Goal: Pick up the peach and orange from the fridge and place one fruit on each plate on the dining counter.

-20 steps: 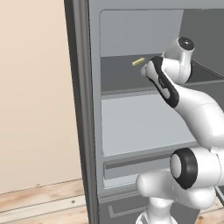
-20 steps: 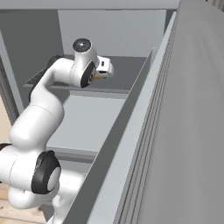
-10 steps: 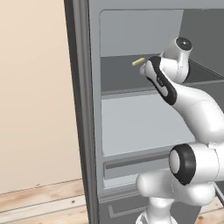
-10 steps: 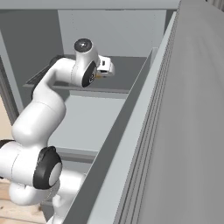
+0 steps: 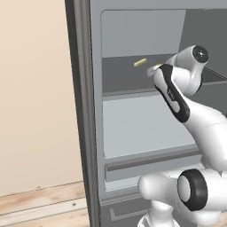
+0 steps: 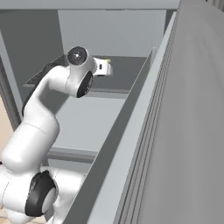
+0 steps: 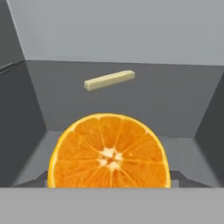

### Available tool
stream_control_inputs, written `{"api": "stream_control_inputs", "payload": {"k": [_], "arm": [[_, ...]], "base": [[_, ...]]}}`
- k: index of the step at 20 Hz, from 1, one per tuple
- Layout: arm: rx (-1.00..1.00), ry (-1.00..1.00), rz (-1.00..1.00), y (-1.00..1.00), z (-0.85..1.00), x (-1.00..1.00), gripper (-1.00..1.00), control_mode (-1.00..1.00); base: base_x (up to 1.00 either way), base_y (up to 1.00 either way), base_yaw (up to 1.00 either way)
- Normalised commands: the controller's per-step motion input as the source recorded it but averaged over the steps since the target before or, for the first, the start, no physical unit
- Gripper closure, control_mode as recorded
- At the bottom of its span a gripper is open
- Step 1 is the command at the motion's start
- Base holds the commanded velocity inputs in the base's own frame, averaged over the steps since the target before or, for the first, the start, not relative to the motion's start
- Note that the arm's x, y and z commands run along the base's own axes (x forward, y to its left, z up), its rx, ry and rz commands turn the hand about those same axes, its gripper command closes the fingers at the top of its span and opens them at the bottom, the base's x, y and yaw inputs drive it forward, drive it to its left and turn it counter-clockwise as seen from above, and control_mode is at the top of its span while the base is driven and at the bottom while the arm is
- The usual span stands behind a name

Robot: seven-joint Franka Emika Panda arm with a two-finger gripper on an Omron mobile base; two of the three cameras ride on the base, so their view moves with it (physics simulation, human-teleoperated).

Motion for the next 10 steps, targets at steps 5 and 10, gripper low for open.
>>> {"api": "stream_control_inputs", "payload": {"k": [5,10], "arm": [[0.00,-0.26,0.00,0.07,0.17,-1.00,1.00,-1.00],[0.00,-0.25,0.00,0.06,0.36,-0.96,1.00,-1.00]], "base": [[0.00,0.00,0.00],[0.00,0.00,0.00]]}}
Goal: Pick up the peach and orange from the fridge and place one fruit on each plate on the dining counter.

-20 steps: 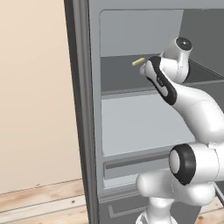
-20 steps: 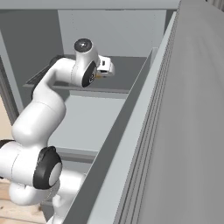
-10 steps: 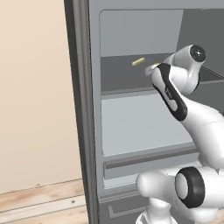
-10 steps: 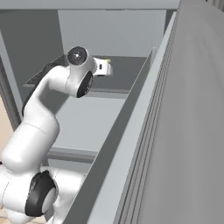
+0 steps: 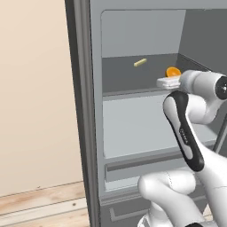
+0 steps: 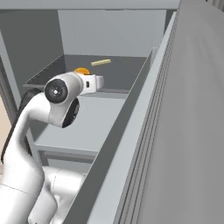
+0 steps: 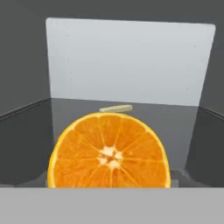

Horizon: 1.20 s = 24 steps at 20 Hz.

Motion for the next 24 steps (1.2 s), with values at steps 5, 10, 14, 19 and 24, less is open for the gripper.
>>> {"api": "stream_control_inputs", "payload": {"k": [5,10,14,19,24], "arm": [[0.00,-0.25,0.00,0.03,0.31,-0.83,1.00,-1.00],[0.00,-0.04,0.00,0.04,0.02,-0.55,1.00,-1.00],[0.00,-0.04,0.00,0.06,-0.03,-0.66,1.00,-1.00],[0.00,-0.08,0.00,0.00,0.00,-0.56,1.00,-1.00],[0.00,0.01,0.00,0.04,-0.01,-0.06,1.00,-1.00]], "base": [[0.00,0.00,0.00],[0.00,0.00,0.00],[0.00,0.00,0.00],[0.00,0.00,0.00],[0.00,0.00,0.00]]}}
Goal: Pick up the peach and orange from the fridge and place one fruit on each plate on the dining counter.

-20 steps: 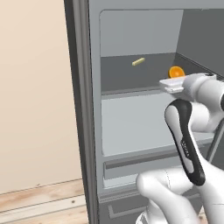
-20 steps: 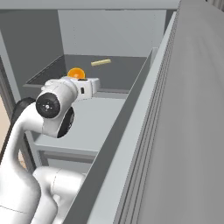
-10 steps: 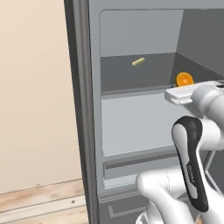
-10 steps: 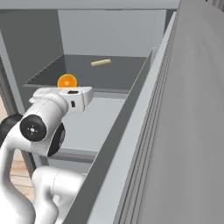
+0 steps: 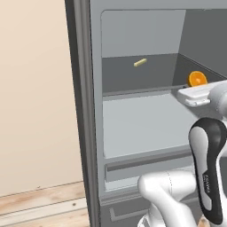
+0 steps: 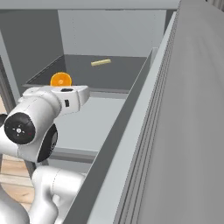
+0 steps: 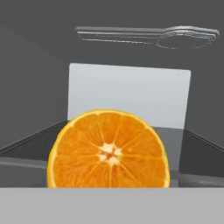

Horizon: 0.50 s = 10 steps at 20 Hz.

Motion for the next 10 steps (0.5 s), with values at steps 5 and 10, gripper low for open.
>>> {"api": "stream_control_inputs", "payload": {"k": [5,10], "arm": [[0.00,0.00,0.00,0.02,-0.06,-0.21,1.00,1.00],[0.00,0.00,0.00,0.00,0.00,0.00,1.00,1.00]], "base": [[-0.22,0.09,0.00],[-0.54,0.48,-0.02]]}}
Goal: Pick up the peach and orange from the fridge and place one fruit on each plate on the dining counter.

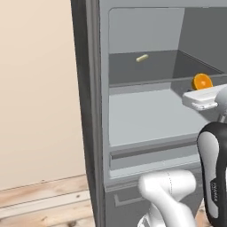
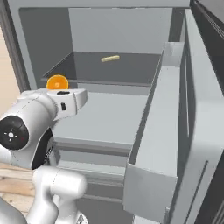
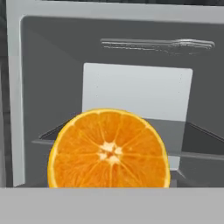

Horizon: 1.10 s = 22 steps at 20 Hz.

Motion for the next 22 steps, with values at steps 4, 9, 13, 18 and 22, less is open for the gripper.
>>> {"api": "stream_control_inputs", "payload": {"k": [4,9,13,18,22], "arm": [[0.00,0.00,0.00,0.00,0.00,0.00,1.00,1.00],[0.00,0.00,0.00,0.00,0.00,0.00,1.00,1.00],[0.00,0.00,0.00,0.00,0.00,0.00,1.00,1.00],[0.00,0.00,0.00,0.00,0.00,0.00,1.00,1.00],[0.00,0.00,0.00,0.00,0.00,0.00,1.00,1.00]], "base": [[-0.61,0.70,-0.16],[-0.76,0.64,-0.32],[-0.86,0.52,-0.52],[-0.92,0.45,-0.57],[-0.98,0.38,-0.57]]}}
